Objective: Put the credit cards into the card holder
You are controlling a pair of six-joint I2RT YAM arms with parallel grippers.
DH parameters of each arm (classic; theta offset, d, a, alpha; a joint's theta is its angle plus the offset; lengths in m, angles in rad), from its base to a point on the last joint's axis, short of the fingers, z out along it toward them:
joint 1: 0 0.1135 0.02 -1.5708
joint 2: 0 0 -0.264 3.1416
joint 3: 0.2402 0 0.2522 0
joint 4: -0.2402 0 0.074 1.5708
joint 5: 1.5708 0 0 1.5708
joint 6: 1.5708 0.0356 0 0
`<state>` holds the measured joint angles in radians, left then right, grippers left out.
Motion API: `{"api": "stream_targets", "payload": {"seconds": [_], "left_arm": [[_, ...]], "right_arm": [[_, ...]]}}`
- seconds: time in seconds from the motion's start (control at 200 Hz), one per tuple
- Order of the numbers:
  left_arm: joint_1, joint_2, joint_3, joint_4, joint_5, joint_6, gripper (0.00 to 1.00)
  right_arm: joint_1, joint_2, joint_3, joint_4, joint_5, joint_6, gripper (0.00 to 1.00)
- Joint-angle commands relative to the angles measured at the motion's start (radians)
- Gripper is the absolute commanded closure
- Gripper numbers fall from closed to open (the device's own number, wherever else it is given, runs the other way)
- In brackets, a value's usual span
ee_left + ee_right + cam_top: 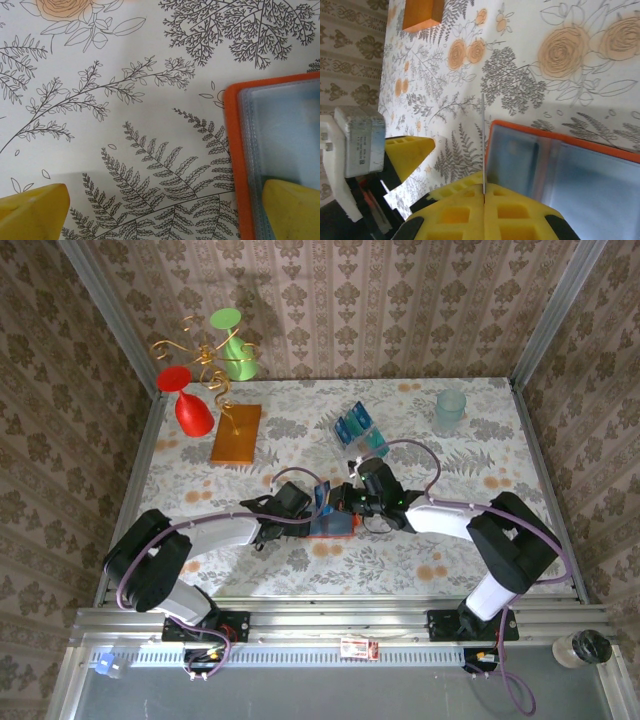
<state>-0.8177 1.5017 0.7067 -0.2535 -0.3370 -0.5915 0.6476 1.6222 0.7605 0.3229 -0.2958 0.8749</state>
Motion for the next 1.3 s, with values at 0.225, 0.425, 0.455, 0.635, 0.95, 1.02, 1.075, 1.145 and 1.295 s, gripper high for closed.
{"api": "stream_targets", "payload": {"seconds": [0.225,0.425,0.455,0.635,0.95,1.02,1.075,1.145,1.295], "left_arm": [[-0.005,0.009,-0.018,-0.007,0.001,-0.025,0.00],[-0.005,0.009,-0.019,-0.007,0.001,-0.028,0.00],[-0.006,0.008,-0.019,-0.009,0.001,-0.028,0.00],[-0.005,0.006,-0.020,-0.010,0.001,-0.027,0.00],[-0.005,0.007,-0.019,-0.009,0.000,-0.027,0.00],[-0.005,0.007,-0.019,-0.010,0.000,-0.027,0.00],[-0.006,0.007,-0.019,-0.009,0.001,-0.027,0.00],[-0.005,0.008,-0.020,-0.009,0.001,-0.027,0.00],[-0.005,0.007,-0.018,-0.010,0.001,-0.025,0.00]], "right_arm": [[-0.002,0.002,-0.119,0.177,0.100,0.022,1.00],[0.001,0.022,-0.139,0.237,0.112,0.042,1.00],[0.001,0.026,-0.139,0.243,0.112,0.045,1.00],[0.007,0.053,-0.138,0.273,0.110,0.057,1.00],[0.017,0.089,-0.142,0.308,0.109,0.073,1.00],[0.018,0.094,-0.145,0.311,0.110,0.073,1.00],[0.018,0.097,-0.147,0.316,0.110,0.076,1.00],[0.020,0.102,-0.149,0.322,0.111,0.078,1.00],[0.022,0.107,-0.160,0.335,0.112,0.082,1.00]]}}
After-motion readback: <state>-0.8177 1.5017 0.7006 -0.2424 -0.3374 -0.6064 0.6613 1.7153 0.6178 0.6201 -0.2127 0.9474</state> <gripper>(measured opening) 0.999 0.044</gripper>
